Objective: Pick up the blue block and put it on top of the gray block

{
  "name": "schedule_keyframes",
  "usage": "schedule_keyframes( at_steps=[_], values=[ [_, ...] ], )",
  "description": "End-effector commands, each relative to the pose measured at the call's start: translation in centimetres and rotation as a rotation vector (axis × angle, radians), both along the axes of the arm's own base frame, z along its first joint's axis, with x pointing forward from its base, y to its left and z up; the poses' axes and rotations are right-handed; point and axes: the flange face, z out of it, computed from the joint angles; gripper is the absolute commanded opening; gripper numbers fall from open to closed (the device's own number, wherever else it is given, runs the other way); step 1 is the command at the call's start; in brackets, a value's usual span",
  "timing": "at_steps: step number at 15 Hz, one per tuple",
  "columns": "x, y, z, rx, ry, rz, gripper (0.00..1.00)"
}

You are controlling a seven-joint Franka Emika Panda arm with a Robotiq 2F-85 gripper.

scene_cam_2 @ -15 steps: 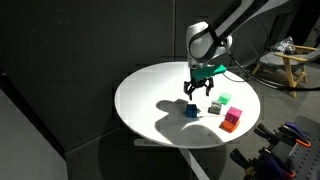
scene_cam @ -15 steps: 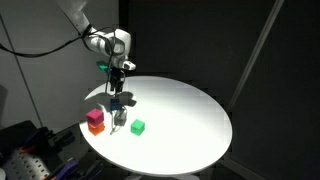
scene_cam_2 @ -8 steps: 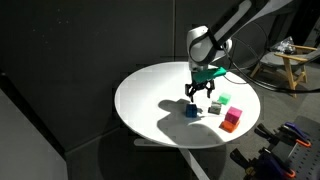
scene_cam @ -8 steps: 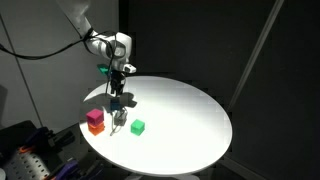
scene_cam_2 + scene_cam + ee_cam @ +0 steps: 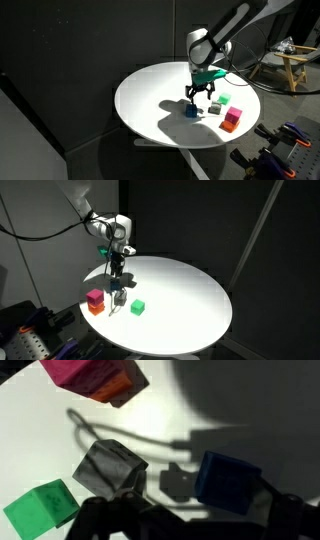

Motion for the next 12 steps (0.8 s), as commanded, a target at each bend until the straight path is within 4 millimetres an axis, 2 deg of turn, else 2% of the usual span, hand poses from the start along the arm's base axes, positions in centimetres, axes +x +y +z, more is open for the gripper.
schedule_keyframes(
  at_steps=[1, 7, 12],
  values=[
    [0.6, 0.7, -0.2, -0.019, -0.023, -0.033, 1.00],
    [1.0, 2.1, -0.7, -0.030, -0.057, -0.039, 1.00],
    [1.5, 2.3, -0.9, -0.035, -0.073, -0.059, 1.00]
  ],
)
